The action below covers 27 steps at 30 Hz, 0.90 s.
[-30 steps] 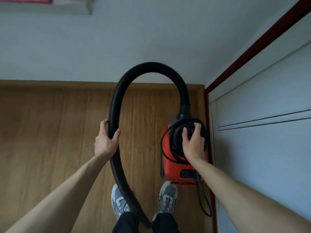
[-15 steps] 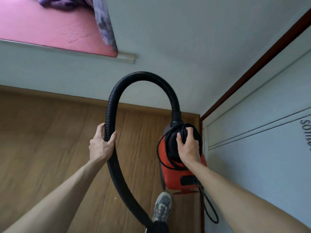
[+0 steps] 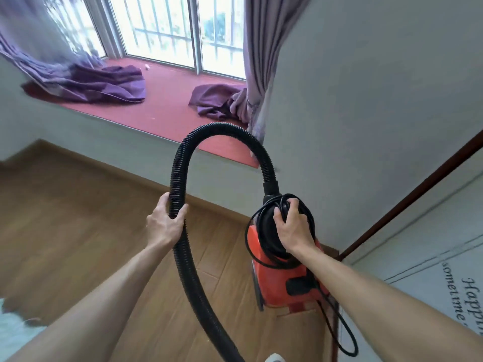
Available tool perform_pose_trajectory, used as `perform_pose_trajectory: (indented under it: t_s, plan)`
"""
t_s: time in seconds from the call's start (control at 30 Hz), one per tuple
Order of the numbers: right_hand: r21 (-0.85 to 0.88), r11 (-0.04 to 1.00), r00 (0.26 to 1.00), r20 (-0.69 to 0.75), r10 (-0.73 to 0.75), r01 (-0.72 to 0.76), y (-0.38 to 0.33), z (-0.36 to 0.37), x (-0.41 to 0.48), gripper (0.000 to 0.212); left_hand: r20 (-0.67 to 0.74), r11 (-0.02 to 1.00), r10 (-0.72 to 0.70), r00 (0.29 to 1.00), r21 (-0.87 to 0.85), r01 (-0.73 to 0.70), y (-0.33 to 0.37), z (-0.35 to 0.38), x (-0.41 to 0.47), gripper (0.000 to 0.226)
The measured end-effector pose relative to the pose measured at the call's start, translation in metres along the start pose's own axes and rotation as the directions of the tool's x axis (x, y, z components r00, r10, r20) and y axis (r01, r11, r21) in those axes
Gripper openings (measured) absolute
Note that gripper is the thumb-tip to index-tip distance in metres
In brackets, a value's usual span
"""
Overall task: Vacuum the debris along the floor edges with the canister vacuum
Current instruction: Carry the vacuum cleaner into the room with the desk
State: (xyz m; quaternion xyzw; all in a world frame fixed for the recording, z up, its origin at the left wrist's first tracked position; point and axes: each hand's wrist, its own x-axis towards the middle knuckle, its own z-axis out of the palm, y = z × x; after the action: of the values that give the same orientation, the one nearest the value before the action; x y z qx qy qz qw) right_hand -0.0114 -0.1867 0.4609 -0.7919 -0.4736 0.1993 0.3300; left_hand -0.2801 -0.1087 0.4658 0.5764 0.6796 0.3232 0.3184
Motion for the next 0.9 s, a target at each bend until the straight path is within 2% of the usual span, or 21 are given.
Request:
perform_pose_trajectory:
  t_s: [0.23, 0.53, 0.7, 0.9]
  plan:
    - [0.033, 0.985, 0.985, 0.032, -0.170, 0.169, -0.157, -0.021, -0.011, 0.037, -0.210, 0.999, 0.049, 0.977, -0.009, -0.052, 0.042, -0.152, -0.002, 0.047]
    - [0.107, 0.901, 0.904, 0.032, -0.426, 0.421, -0.358, -0.029, -0.030, 0.034, -0.474, 0.999, 0.047, 0.879, 0.038, -0.033, 0.078, -0.338, -0.002, 0.039]
    - [0.136, 0.828, 0.820, 0.124, -0.558, 0.543, -0.460, -0.013, -0.045, 0.027, -0.602, 0.998, 0.013, 0.798, 0.061, 0.030, 0.075, -0.426, -0.011, 0.034]
    - [0.223, 0.731, 0.687, 0.249, -0.682, 0.645, -0.557, 0.032, -0.069, 0.032, -0.748, 0.996, -0.073, 0.660, -0.018, 0.090, 0.049, -0.515, -0.033, 0.035]
